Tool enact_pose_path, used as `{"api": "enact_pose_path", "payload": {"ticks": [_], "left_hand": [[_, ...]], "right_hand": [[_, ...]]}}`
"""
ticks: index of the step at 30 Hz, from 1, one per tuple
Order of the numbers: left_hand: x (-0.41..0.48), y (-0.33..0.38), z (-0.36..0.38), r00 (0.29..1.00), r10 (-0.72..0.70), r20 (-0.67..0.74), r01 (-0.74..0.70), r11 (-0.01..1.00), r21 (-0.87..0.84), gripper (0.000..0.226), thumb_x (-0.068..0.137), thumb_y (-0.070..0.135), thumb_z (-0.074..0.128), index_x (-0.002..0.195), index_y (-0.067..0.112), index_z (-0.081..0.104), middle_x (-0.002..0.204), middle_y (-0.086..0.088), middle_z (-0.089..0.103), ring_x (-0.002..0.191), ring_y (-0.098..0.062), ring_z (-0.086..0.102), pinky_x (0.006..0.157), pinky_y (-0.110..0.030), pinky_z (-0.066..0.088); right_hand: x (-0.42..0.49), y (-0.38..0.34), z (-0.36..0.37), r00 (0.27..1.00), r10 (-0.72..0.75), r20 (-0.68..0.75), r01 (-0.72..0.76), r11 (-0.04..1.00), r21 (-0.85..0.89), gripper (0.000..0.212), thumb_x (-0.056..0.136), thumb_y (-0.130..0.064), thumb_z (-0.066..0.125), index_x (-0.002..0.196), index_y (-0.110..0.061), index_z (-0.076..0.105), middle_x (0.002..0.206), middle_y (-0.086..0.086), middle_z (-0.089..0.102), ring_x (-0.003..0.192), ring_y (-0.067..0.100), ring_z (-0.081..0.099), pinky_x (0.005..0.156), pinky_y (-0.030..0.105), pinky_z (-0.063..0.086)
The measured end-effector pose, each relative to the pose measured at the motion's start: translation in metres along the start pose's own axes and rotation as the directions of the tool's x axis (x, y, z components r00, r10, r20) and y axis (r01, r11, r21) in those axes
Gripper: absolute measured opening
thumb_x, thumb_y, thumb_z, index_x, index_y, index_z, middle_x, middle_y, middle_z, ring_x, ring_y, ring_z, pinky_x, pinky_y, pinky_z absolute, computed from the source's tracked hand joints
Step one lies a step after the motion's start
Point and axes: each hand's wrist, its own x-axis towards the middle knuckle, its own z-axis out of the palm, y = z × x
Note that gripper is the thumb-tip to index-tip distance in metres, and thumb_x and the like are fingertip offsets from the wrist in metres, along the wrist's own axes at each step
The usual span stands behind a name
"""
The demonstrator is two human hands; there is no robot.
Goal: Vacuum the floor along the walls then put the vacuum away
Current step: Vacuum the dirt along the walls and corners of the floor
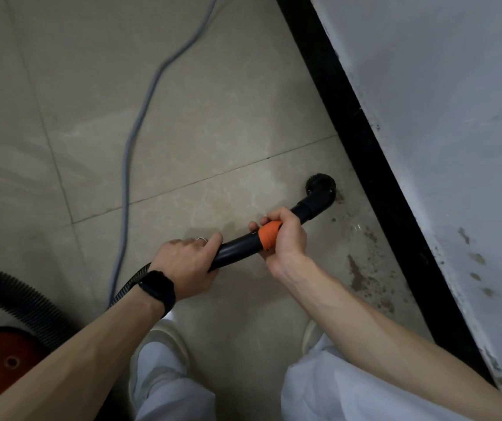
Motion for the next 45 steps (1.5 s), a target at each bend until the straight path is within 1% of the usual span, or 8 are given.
{"api": "enact_pose_path", "payload": {"ticks": [8,16,22,32,35,38,41,45], "left_hand": [[0.02,0.014,-0.002,0.998,0.057,-0.036,-0.056,0.998,0.014,0.03,0.09,0.045,0.049,0.111,0.025,0.041,0.087,0.004,0.063,0.074,-0.026,0.063,0.055,-0.031,0.031],[0.049,0.032,-0.012,0.996,0.085,0.002,-0.085,0.996,-0.003,0.028,0.091,0.042,0.047,0.11,0.026,0.033,0.09,0.003,0.061,0.075,-0.025,0.06,0.057,-0.031,0.032],[0.058,0.039,-0.015,0.998,-0.039,0.048,0.048,0.981,-0.189,0.022,0.09,0.04,0.051,0.107,0.033,0.039,0.079,0.007,0.052,0.063,-0.02,0.048,0.053,-0.029,0.033],[0.07,0.029,-0.013,0.975,-0.18,0.13,0.221,0.838,-0.498,0.017,0.084,0.034,0.06,0.094,0.038,0.047,0.072,0.01,0.056,0.063,-0.012,0.055,0.049,-0.024,0.035],[0.079,0.023,-0.015,0.97,-0.203,0.13,0.241,0.784,-0.572,0.018,0.082,0.033,0.064,0.096,0.036,0.051,0.077,0.007,0.06,0.069,-0.017,0.059,0.055,-0.028,0.043],[0.091,0.015,-0.02,0.962,-0.216,0.167,0.272,0.695,-0.666,0.025,0.08,0.029,0.067,0.102,0.033,0.056,0.083,0.003,0.063,0.075,-0.02,0.061,0.063,-0.03,0.048],[0.103,0.012,-0.023,0.948,-0.253,0.194,0.312,0.61,-0.729,0.027,0.081,0.028,0.069,0.105,0.03,0.058,0.08,0.003,0.062,0.07,-0.013,0.059,0.055,-0.025,0.042],[0.115,0.015,-0.024,0.936,-0.312,0.163,0.323,0.581,-0.747,0.028,0.081,0.029,0.069,0.104,0.033,0.052,0.077,0.007,0.058,0.067,-0.008,0.054,0.051,-0.022,0.037]], "right_hand": [[0.013,-0.017,-0.007,0.999,-0.038,0.001,0.038,0.999,0.03,0.005,0.081,-0.007,0.058,0.077,-0.009,0.056,0.063,0.004,0.058,0.054,0.025,0.064,0.066,0.038,0.058],[0.026,-0.037,-0.019,0.996,-0.09,-0.006,0.091,0.988,0.122,0.003,0.08,-0.006,0.055,0.079,-0.008,0.054,0.059,0.003,0.056,0.049,0.022,0.06,0.054,0.038,0.058],[0.029,-0.046,-0.021,0.993,-0.118,-0.026,0.12,0.99,0.07,0.01,0.087,-0.005,0.062,0.094,-0.007,0.055,0.065,0.003,0.058,0.054,0.021,0.064,0.057,0.035,0.059],[0.043,-0.056,0.006,0.985,-0.163,-0.052,0.161,0.986,-0.043,0.025,0.089,-0.006,0.071,0.111,-0.006,0.058,0.075,0.006,0.065,0.062,0.019,0.071,0.063,0.034,0.062],[0.052,-0.063,0.023,0.981,-0.191,-0.018,0.189,0.978,-0.09,0.02,0.09,-0.006,0.072,0.103,-0.009,0.058,0.076,0.006,0.064,0.06,0.018,0.069,0.066,0.035,0.063],[0.061,-0.073,0.042,0.973,-0.228,0.034,0.23,0.959,-0.165,0.027,0.091,-0.01,0.075,0.111,-0.006,0.058,0.078,0.007,0.064,0.057,0.017,0.068,0.061,0.034,0.062],[0.07,-0.083,0.06,0.963,-0.259,0.072,0.269,0.928,-0.258,0.046,0.09,-0.02,0.077,0.127,-0.002,0.055,0.086,0.009,0.065,0.057,0.015,0.07,0.053,0.03,0.058],[0.078,-0.093,0.074,0.957,-0.266,0.116,0.288,0.918,-0.271,0.052,0.09,-0.024,0.079,0.13,-0.002,0.055,0.085,0.008,0.065,0.056,0.015,0.071,0.052,0.029,0.056]]}}
